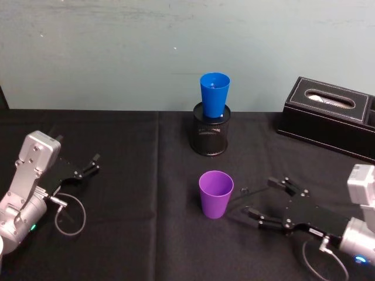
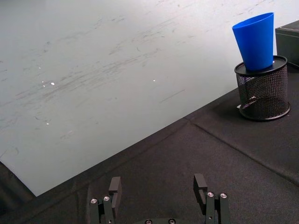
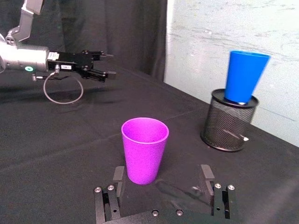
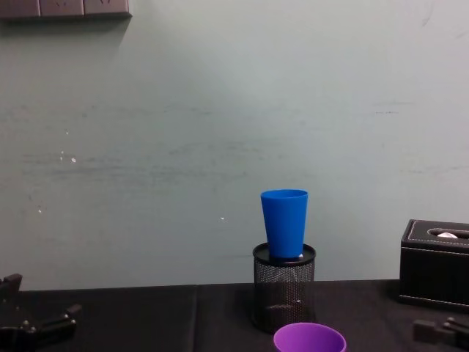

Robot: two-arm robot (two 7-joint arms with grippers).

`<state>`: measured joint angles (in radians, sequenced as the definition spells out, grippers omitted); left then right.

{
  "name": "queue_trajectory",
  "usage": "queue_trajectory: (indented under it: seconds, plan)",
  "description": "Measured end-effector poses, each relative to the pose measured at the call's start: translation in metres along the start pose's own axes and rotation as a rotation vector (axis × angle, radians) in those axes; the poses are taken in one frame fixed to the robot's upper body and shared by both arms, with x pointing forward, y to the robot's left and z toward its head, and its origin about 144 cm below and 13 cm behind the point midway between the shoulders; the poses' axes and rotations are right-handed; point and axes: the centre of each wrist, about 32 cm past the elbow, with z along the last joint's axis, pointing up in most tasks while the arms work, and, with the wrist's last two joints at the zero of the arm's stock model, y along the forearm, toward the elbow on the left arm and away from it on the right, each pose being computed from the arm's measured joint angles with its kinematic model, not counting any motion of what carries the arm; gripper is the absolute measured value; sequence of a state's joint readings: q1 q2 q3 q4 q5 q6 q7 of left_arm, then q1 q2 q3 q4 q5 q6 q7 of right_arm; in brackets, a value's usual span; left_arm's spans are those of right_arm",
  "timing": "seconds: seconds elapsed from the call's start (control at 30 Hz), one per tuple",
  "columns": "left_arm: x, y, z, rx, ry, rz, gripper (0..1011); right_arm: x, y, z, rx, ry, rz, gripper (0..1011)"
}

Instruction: Pick up one cup with a gripper and tap it against the other cup.

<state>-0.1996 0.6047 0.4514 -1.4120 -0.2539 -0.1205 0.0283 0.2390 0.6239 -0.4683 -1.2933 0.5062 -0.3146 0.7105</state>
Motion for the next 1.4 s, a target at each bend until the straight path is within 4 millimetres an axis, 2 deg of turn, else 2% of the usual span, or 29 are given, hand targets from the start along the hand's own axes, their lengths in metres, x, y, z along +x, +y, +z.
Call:
queue_trajectory:
  seconds: [0.53,1.4]
  plan:
    - [0.000,0.000,0.000,0.000,0.000,0.000,1011,-0.004,0.040,-0.004,-0.041,0.046,0.064,1003]
    - [0.000,0.000,0.000,0.000,0.000,0.000,1011,-0.007,0.083,-0.003,-0.041,0.108,0.077,1003]
